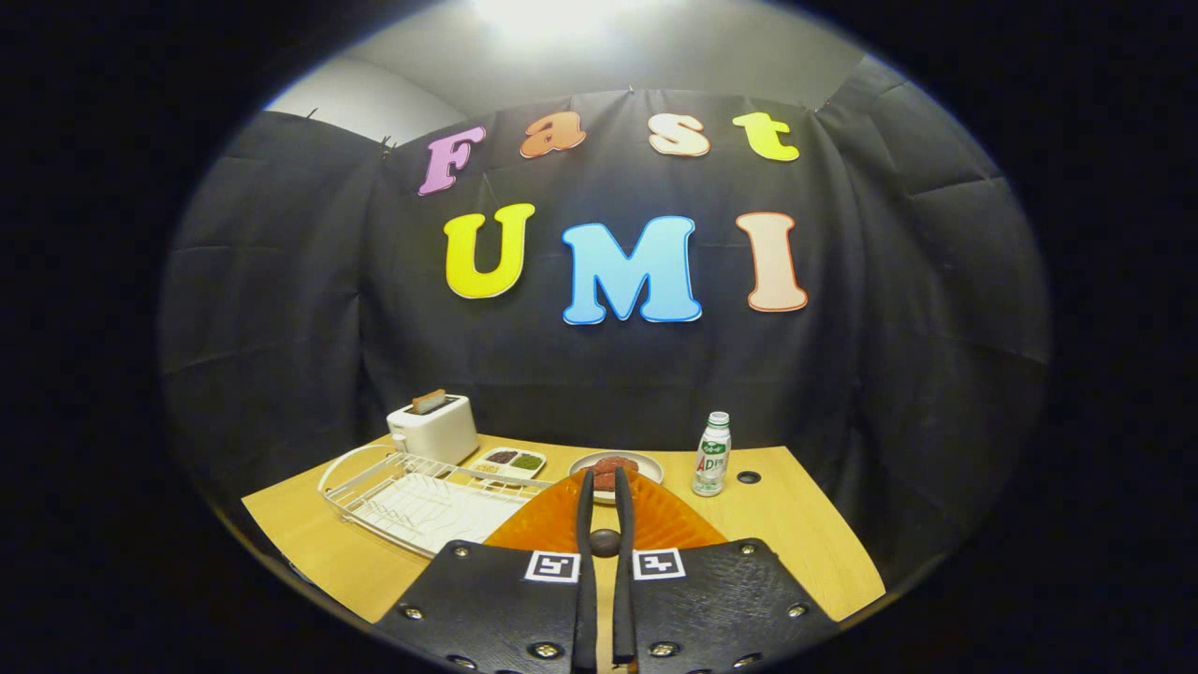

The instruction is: Take the plate from the dish rack, then take the spoon from the basket and place it into the plate.

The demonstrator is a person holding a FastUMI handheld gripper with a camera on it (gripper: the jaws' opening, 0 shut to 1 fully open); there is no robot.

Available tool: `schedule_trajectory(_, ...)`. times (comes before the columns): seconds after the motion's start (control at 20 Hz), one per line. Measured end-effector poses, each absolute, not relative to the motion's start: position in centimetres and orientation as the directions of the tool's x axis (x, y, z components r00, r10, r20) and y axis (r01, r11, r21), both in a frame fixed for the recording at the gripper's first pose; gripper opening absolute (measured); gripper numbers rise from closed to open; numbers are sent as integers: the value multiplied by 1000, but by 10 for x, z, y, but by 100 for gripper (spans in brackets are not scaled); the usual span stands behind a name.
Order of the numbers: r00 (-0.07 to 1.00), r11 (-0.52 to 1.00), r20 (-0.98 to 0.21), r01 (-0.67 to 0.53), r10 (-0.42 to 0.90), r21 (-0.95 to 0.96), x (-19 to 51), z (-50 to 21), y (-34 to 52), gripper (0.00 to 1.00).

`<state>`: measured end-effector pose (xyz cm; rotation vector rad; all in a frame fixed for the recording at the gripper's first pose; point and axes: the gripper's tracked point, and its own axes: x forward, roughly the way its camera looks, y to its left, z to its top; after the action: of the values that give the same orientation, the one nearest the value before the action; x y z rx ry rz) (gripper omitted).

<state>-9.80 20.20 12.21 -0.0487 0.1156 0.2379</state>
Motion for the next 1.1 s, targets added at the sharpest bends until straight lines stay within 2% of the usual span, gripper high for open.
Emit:
schedule_trajectory(0.45, 892, 920, -256, -391, 372, -23, -136, 66, 269, 6)
schedule_trajectory(1.1, 783, 847, -390, -531, 484, -15, -139, 4, 336, 6)
